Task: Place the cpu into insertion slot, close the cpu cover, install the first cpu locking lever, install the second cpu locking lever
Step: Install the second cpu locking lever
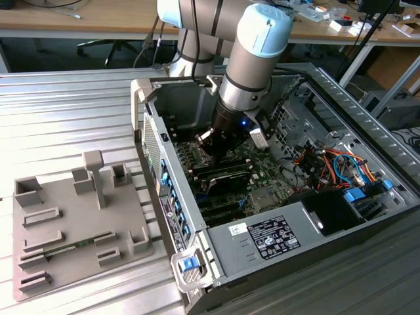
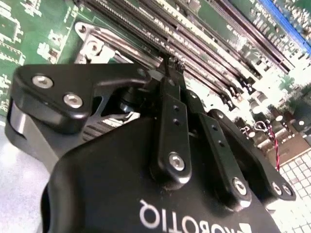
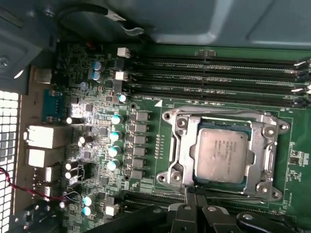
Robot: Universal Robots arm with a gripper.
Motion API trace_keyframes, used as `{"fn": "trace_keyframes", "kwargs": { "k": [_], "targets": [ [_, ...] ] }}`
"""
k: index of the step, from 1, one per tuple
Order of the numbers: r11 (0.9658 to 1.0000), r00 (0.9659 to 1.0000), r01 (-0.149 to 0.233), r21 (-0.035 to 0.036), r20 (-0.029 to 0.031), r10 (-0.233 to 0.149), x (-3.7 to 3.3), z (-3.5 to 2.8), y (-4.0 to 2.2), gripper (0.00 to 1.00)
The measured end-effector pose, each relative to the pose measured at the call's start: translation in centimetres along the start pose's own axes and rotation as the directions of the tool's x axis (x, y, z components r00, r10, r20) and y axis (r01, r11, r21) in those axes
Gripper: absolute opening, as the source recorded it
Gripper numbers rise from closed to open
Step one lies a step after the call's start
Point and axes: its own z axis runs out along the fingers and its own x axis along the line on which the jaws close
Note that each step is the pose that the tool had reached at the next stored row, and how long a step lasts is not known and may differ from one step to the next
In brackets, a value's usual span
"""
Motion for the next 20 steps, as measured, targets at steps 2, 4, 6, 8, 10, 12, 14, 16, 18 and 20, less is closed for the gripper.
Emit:
{"fn": "trace_keyframes", "kwargs": {
  "k": [2,4,6,8,10,12,14,16,18,20],
  "targets": [
    [1.0000,1.0000,0.000,-0.0002,0.0003,0.000,0.33,0.08,0.12,0.11],
    [1.0000,1.0000,0.000,-0.0005,0.0002,0.000,0.62,0.12,0.19,0.11],
    [1.0000,1.0000,0.000,-0.0019,0.0005,0.000,0.92,0.20,0.26,0.11],
    [1.0000,1.0000,0.000,-0.0036,0.0009,0.000,1.48,0.27,0.34,0.11],
    [1.0000,1.0000,0.000,-0.0039,0.0011,0.000,1.93,0.30,0.39,0.11],
    [1.0000,1.0000,0.001,-0.0041,0.0015,-0.001,2.45,0.34,0.46,0.11],
    [1.0000,1.0000,0.001,-0.0044,0.0017,-0.001,2.72,0.37,0.53,0.11],
    [1.0000,1.0000,0.008,-0.0039,0.0015,-0.008,2.80,0.37,0.59,0.11],
    [0.9997,0.9997,0.025,-0.0034,0.0018,-0.025,2.79,0.37,0.77,0.11],
    [0.9993,0.9993,0.036,-0.0029,0.0020,-0.036,2.76,0.38,1.07,0.11]
  ]
}}
